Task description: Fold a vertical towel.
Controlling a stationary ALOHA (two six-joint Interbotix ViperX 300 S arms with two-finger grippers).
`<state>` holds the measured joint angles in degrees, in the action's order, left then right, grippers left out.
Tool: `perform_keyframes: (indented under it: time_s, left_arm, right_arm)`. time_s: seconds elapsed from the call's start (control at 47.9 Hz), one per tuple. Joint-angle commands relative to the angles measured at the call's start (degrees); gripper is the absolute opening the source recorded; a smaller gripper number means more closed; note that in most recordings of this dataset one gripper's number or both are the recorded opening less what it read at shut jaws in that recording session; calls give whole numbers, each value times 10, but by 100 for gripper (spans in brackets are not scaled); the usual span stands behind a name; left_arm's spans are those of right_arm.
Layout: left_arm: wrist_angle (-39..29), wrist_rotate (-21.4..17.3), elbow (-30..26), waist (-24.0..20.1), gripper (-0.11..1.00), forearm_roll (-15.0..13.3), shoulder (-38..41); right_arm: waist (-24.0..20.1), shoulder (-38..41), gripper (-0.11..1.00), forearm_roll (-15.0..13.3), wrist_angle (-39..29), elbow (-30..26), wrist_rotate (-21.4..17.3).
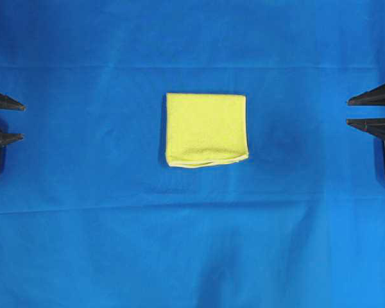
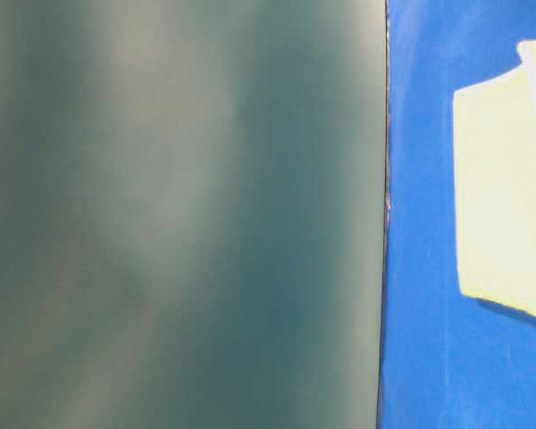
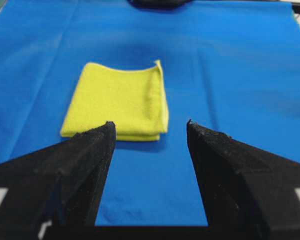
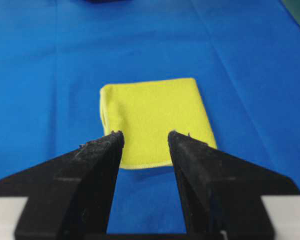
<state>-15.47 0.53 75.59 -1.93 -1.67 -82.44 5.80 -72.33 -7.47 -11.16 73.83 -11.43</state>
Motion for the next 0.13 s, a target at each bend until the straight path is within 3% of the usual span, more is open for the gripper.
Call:
perform_keyframes:
  time_s: [0.0,0.104]
  left_arm:
    - [3,1,-5,-2,56,0,6]
    - [3,1,-5,-2,56,0,6]
  right_arm:
    - [1,9,49,2,5,-6,-2]
    - [1,9,49,2,6,-6,-2]
